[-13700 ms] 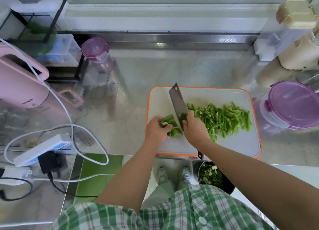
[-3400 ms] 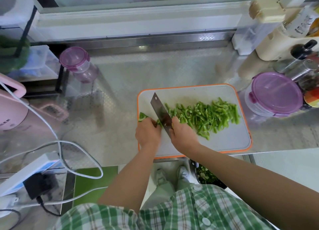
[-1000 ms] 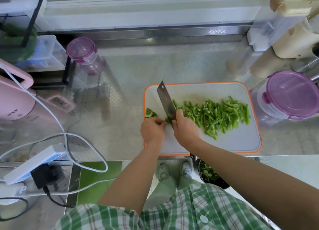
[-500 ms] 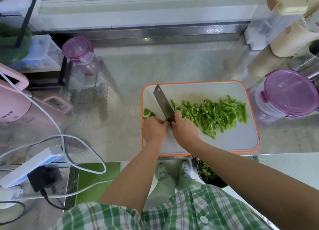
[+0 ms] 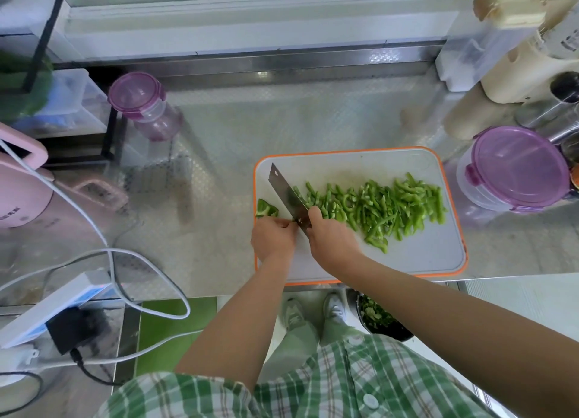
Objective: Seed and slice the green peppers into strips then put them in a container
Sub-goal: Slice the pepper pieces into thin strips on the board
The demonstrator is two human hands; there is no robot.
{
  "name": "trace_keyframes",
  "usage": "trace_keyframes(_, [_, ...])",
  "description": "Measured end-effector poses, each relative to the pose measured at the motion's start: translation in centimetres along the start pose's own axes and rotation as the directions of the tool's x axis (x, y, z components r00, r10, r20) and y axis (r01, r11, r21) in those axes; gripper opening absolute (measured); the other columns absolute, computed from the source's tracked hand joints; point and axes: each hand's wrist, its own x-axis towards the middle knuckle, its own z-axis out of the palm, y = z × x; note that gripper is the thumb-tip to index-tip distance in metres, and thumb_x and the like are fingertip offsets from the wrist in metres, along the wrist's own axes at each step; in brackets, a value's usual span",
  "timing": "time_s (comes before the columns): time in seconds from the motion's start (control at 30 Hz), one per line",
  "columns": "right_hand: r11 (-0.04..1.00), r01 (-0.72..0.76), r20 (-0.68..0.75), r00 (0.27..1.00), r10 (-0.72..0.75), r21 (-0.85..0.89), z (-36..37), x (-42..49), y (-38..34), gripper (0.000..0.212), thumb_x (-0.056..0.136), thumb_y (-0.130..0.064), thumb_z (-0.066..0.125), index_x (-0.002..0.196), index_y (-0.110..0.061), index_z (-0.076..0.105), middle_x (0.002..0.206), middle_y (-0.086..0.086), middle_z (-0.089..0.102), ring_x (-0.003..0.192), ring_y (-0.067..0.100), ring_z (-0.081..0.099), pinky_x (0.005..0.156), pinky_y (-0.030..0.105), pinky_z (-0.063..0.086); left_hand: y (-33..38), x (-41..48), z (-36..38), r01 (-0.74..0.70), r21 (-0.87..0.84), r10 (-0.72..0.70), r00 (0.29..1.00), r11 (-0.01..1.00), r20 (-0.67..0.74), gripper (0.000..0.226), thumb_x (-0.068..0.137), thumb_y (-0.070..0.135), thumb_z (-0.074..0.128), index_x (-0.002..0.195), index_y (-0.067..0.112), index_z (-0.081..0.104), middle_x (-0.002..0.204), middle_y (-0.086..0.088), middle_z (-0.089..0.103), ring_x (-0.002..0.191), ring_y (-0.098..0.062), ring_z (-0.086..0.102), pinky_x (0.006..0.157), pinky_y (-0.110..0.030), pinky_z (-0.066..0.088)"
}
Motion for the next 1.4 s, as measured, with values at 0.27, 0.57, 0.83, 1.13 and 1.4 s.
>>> trace_keyframes(0.27, [1.000, -0.016, -0.007, 1.000, 0.016, -0.013, 0.4, 0.8, -0.5, 0.014, 0.097, -0.009, 0.039, 0.110, -0.010, 0.033, 0.068, 0.002, 0.045, 0.056, 0.029, 0.046, 0.047, 0.033, 0.030, -0.1, 0.1, 0.1, -0.009, -0.003, 0.009, 1.000, 1.000, -0.010, 0.010, 0.081, 0.022, 0.072, 0.084, 0.014, 0.078, 0.087, -0.005, 0.076, 0.086, -0.026, 0.068, 0.065, -0.024, 0.038])
trace_keyframes(0.57, [0.980, -0.005, -0.080, 0.997, 0.022, 0.197, -0.5, 0.4, 1.1, 0.015, 0.099, -0.017, 0.041, 0.107, -0.006, 0.035, 0.072, 0.007, 0.049, 0.058, 0.029, 0.044, 0.045, 0.032, 0.026, -0.3, 0.2, 0.2, -0.027, 0.014, 0.027, 1.000, 1.000, -0.002, 0.016, 0.084, 0.027, 0.075, 0.093, 0.014, 0.078, 0.095, -0.003, 0.076, 0.092, -0.022, 0.069, 0.073, -0.024, 0.045])
trace_keyframes(0.83, [0.980, 0.040, -0.057, 0.998, -0.029, 0.194, -0.3, -0.1, 0.5, 0.011, 0.099, -0.017, 0.040, 0.103, -0.010, 0.033, 0.066, 0.003, 0.045, 0.058, 0.028, 0.043, 0.047, 0.033, 0.025, -0.5, -0.1, -1.7, -0.208, 0.190, 0.246, 0.946, 0.960, -0.211, 0.014, 0.091, 0.031, 0.059, 0.091, 0.019, 0.066, 0.089, 0.000, 0.068, 0.081, -0.023, 0.063, 0.069, -0.034, 0.048])
trace_keyframes(1.13, [0.974, -0.089, -0.087, 0.990, 0.109, 0.210, -0.2, 0.5, 1.9, 0.012, 0.100, -0.016, 0.040, 0.102, -0.006, 0.035, 0.069, 0.005, 0.047, 0.057, 0.027, 0.046, 0.045, 0.031, 0.027, -2.1, 2.4, -2.6, -0.085, 0.141, 0.106, 0.983, 0.986, -0.147, 0.026, 0.092, 0.028, 0.062, 0.112, 0.012, 0.063, 0.111, -0.013, 0.058, 0.097, -0.031, 0.060, 0.080, -0.032, 0.042])
trace_keyframes(1.4, [0.963, 0.044, -0.069, 0.997, -0.026, 0.267, -0.6, 0.7, 1.6, 0.013, 0.098, -0.016, 0.042, 0.093, -0.012, 0.031, 0.060, 0.001, 0.044, 0.047, 0.022, 0.042, 0.042, 0.030, 0.025, -1.1, 1.8, -1.8, -0.214, 0.138, 0.225, 0.972, 0.967, -0.069, 0.020, 0.086, 0.024, 0.070, 0.103, 0.016, 0.066, 0.100, -0.006, 0.068, 0.094, -0.026, 0.064, 0.082, -0.034, 0.045])
